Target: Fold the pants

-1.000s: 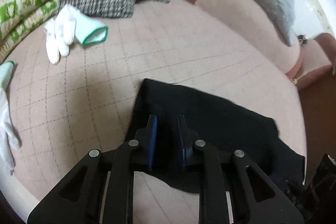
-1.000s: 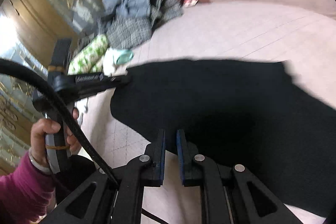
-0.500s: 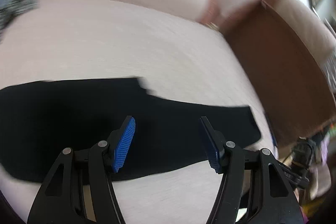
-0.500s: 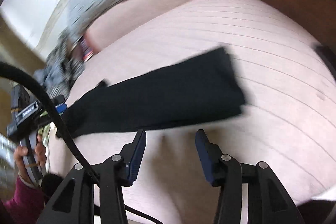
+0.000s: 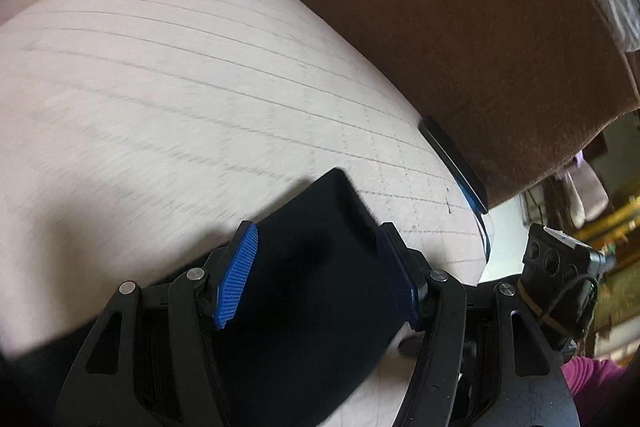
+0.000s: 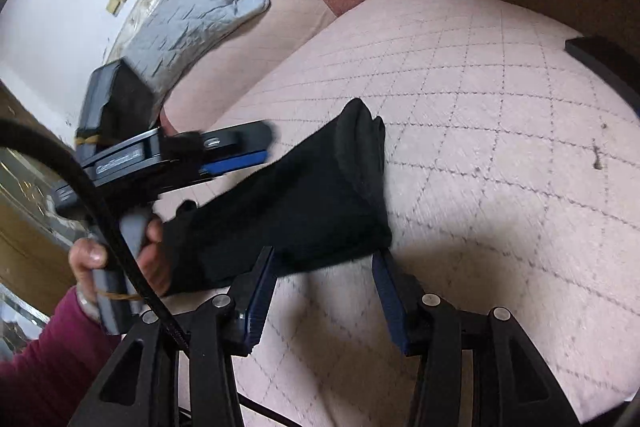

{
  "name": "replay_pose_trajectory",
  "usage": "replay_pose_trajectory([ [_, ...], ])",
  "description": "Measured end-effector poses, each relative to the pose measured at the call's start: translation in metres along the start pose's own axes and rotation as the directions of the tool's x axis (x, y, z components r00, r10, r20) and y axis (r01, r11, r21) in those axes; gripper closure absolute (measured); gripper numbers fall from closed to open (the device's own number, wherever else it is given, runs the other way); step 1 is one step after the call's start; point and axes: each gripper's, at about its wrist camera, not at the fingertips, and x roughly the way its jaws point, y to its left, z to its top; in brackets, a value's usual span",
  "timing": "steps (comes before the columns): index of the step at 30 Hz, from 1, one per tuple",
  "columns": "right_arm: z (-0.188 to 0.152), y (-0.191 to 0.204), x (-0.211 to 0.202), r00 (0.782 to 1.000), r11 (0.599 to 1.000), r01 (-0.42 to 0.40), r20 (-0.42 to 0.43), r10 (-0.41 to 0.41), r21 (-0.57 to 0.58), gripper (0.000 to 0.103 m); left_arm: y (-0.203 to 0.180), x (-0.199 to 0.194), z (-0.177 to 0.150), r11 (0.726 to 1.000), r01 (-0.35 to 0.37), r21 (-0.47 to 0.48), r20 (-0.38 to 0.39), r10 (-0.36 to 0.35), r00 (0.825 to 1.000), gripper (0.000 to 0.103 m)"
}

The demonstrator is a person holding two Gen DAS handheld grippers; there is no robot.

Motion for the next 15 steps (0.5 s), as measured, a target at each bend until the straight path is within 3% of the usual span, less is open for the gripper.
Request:
replay_pose_trajectory([
  [7,0.002,0.005,0.012,0.999,1.000,-0.013,0.044,0.014,-0.026,0.056,-0.010,0.042,0.022,0.997,0.020,0.068,-0.094,-0.014,0.995,0.042],
  [9,0.005,0.008,0.019,0.999,0.999,0.000,0.049,0.002,-0.040,0.056,-0.014,0.044,0.018,0.994,0.013,0.105,-0.079,-0.004,0.997,0.041],
  [12,0.009,0.005,0.030,0.999,0.999,0.018,0.043,-0.017,-0.028,0.083,-0.014,0.046,0.014,0.995,0.012,0.104,-0.059,-0.006,0.998,0.043],
  [14,0.011,0.004,0.032,0.999,1.000,0.006,0.046,-0.006,-0.004,0.092,-0.012,0.045,0.010,0.993,-0.018,0.116,-0.039,0.023,0.999,0.064],
  [15,0.012,0.005,0.031,0.999,1.000,0.008,0.049,-0.008,-0.007,0.092,-0.010,0.043,0.009,0.994,-0.014,0.105,-0.029,0.017,0.999,0.065],
])
